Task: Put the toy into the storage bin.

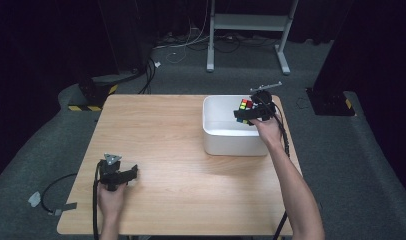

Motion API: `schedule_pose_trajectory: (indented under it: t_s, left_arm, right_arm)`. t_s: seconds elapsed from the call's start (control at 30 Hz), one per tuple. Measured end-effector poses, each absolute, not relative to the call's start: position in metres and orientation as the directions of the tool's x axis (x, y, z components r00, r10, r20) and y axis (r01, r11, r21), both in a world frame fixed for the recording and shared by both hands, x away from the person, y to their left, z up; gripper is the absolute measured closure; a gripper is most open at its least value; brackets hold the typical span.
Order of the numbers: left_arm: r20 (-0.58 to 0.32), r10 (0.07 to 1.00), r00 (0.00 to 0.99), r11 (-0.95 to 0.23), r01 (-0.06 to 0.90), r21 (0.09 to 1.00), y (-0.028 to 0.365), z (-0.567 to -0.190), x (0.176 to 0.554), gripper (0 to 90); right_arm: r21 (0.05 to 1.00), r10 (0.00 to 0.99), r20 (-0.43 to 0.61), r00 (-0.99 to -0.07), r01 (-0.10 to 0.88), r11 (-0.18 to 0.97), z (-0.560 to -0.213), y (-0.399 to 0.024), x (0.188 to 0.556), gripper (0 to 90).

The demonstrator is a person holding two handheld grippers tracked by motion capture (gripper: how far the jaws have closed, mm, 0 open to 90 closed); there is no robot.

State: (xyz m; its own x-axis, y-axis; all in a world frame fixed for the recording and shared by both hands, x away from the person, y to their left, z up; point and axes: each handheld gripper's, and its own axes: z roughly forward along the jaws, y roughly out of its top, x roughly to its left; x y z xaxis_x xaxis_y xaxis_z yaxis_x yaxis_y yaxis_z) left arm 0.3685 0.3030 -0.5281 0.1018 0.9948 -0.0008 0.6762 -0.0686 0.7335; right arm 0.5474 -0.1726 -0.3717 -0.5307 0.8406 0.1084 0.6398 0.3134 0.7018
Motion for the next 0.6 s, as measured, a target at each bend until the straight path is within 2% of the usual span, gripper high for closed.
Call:
schedule_pose_trajectory:
  t_s: [0.6]
  left_arm:
    - [-0.005, 0.995, 0.101, -0.065, 0.675, 0.735, 0.303, -0.528, 0.369, 17.9]
  right_arm:
    - [0.711, 0.837, 0.134, -0.530, 0.640, 0.291, -0.373, -0.179, 0.537, 13.7]
